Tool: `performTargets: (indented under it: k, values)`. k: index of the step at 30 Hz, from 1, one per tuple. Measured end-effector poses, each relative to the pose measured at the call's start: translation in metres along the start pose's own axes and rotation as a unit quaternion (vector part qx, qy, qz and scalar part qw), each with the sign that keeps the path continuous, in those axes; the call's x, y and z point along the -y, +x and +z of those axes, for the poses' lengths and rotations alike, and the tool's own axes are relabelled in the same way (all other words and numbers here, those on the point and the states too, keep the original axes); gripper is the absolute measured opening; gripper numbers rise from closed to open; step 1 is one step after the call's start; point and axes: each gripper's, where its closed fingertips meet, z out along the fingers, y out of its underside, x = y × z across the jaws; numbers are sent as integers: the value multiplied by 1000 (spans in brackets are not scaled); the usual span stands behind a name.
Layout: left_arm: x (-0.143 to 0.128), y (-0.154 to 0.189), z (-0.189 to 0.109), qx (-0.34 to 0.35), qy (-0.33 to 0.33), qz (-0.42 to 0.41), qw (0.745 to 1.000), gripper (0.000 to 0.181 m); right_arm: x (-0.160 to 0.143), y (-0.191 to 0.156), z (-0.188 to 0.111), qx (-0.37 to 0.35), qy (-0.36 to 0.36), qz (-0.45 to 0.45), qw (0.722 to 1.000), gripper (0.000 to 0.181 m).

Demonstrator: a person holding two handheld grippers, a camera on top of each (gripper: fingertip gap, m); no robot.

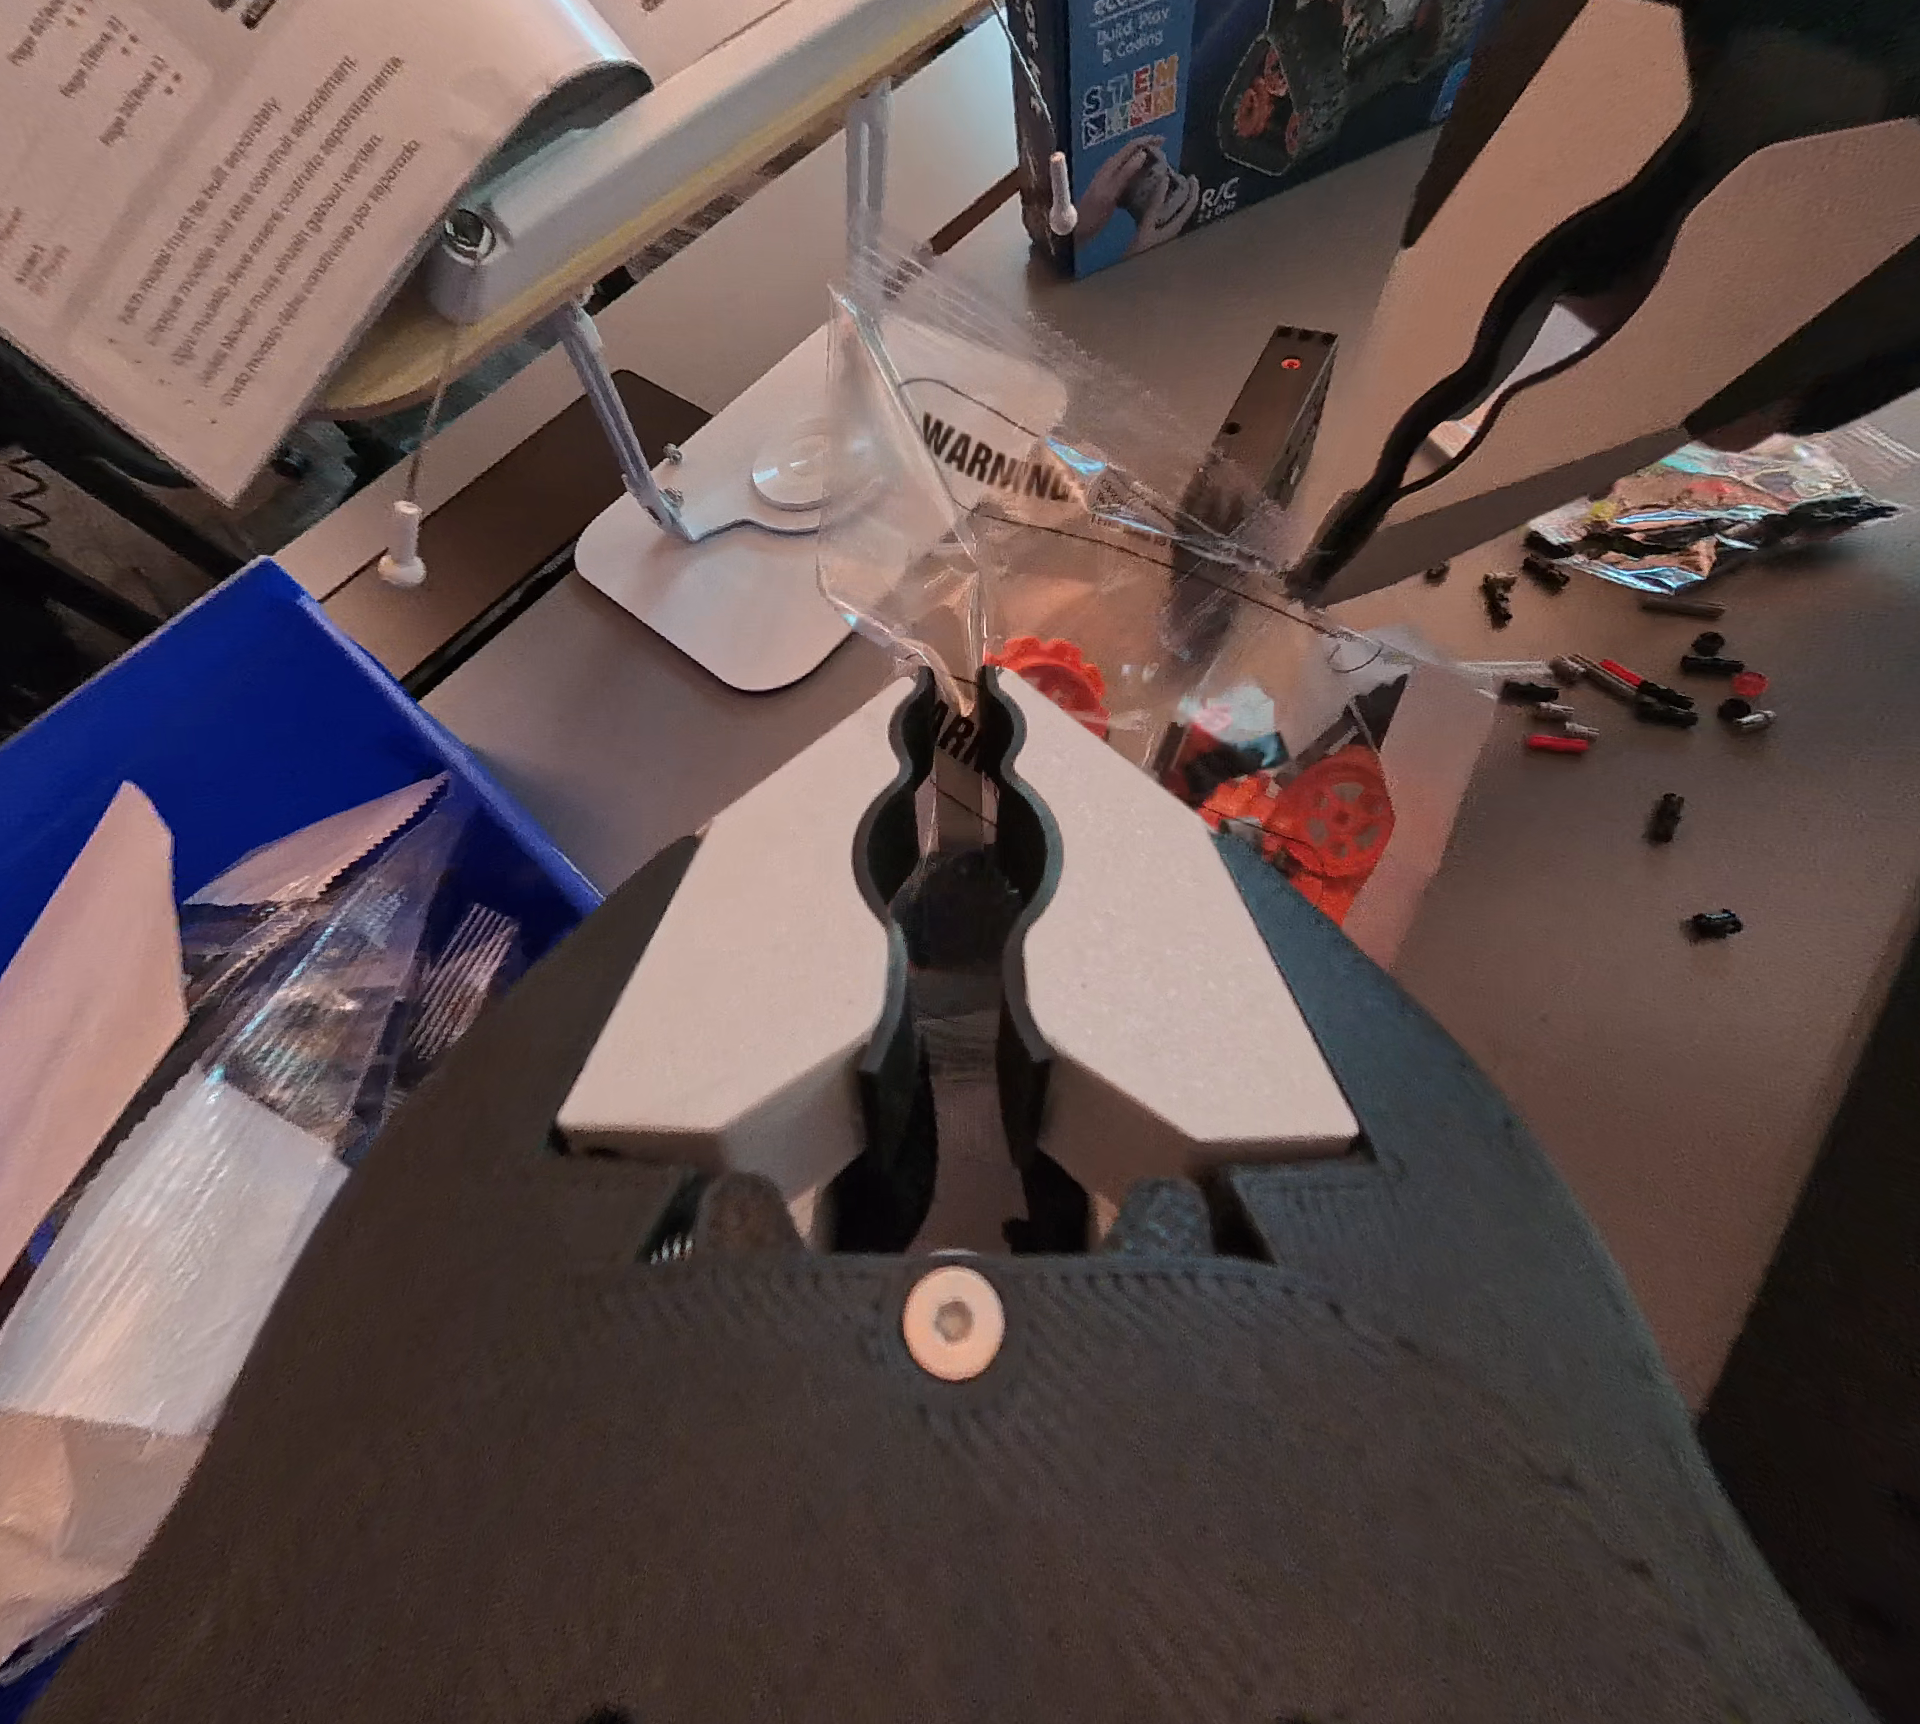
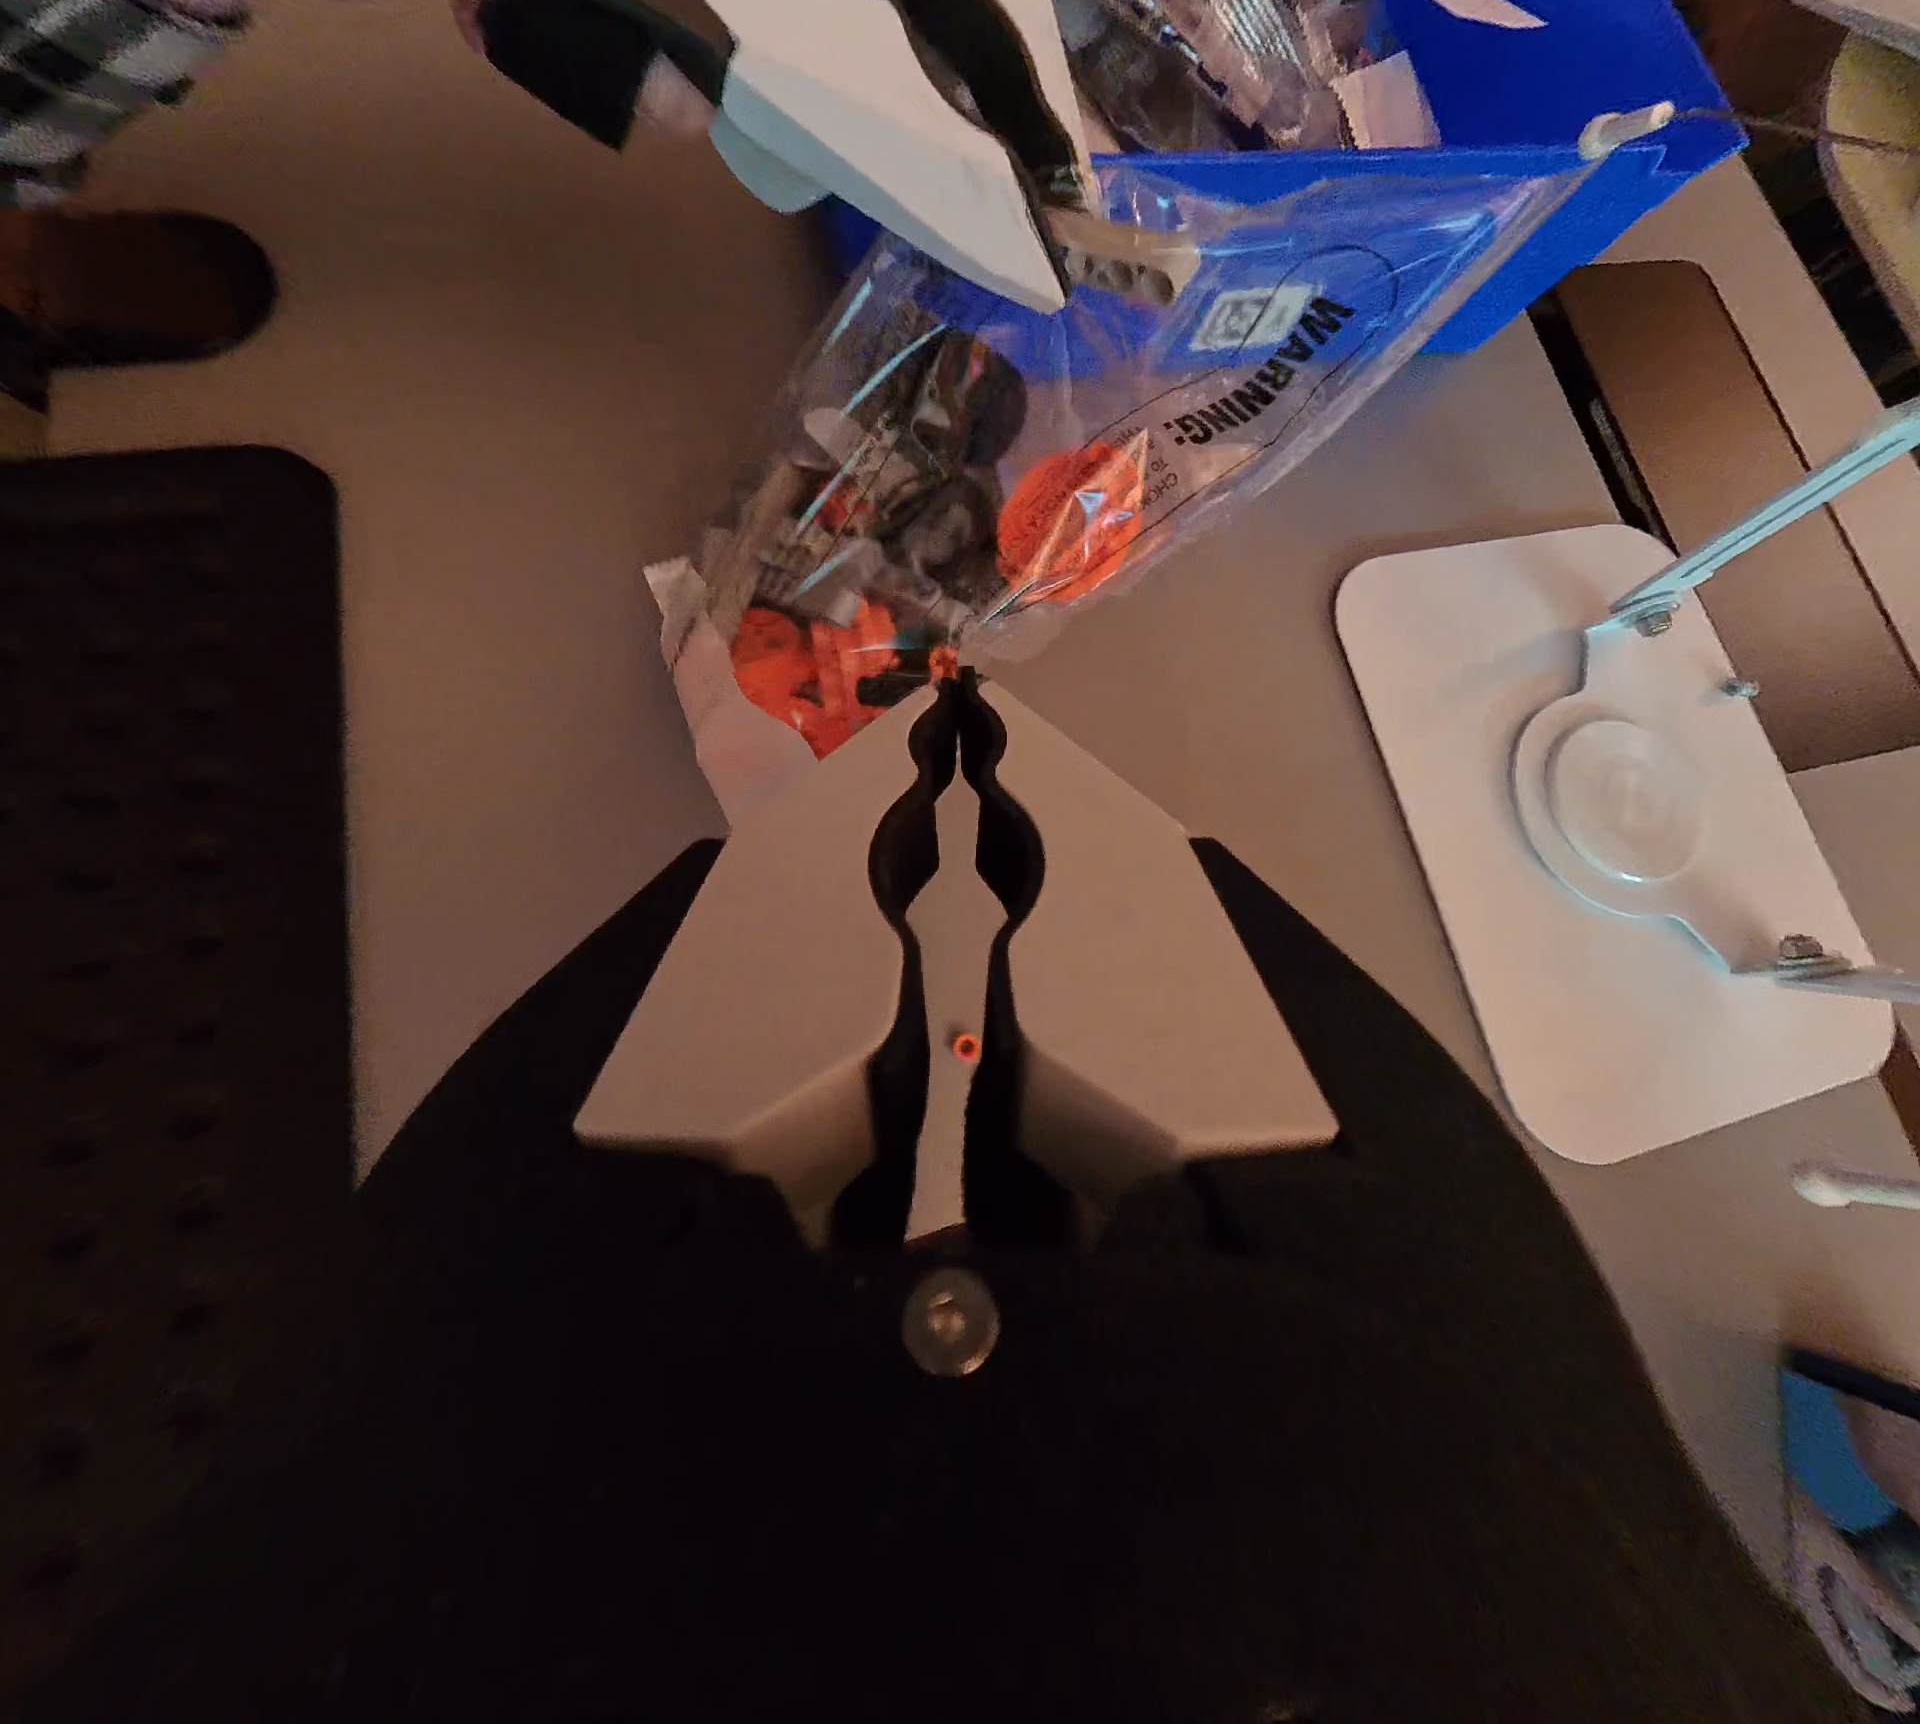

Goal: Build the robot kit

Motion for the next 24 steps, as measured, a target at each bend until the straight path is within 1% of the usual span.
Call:
performTargets:
  k: [2,3,5,7,9,12,14,16,18,21,22,24]
  values:
    - [6,-2,-5,3,22,-9,1000,6,13,1,-7,2,24,8,1000,0]
    - [7,-4,-7,3,27,-14,1000,5,14,1,-6,8,24,13,1000,0]
    - [4,-8,-7,12,23,-12,1000,6,15,3,-5,-2,10,-11,1000,0]
    - [8,-10,-10,14,33,-21,999,6,32,6,-14,10,39,12,999,0]
    - [5,-11,-10,17,24,-15,999,5,20,9,-4,7,6,1,1000,0]
    - [3,-14,-8,18,32,-28,999,6,28,7,-7,24,25,15,999,0]
    - [0,-16,-8,30,26,-19,999,5,22,15,-2,9,11,8,1000,0]
    - [3,-16,-10,32,32,-22,999,6,31,16,-8,15,33,21,999,0]
    - [-1,-18,-11,33,24,-25,999,6,26,20,-1,18,17,24,999,0]
    - [-4,-22,-9,37,20,-38,998,6,30,23,0,50,22,49,997,0]
    - [-7,-23,-7,41,10,-39,998,7,25,29,5,54,10,58,997,0]
    - [-10,-30,-7,73,0,-25,997,12,12,43,16,46,-12,69,997,0]
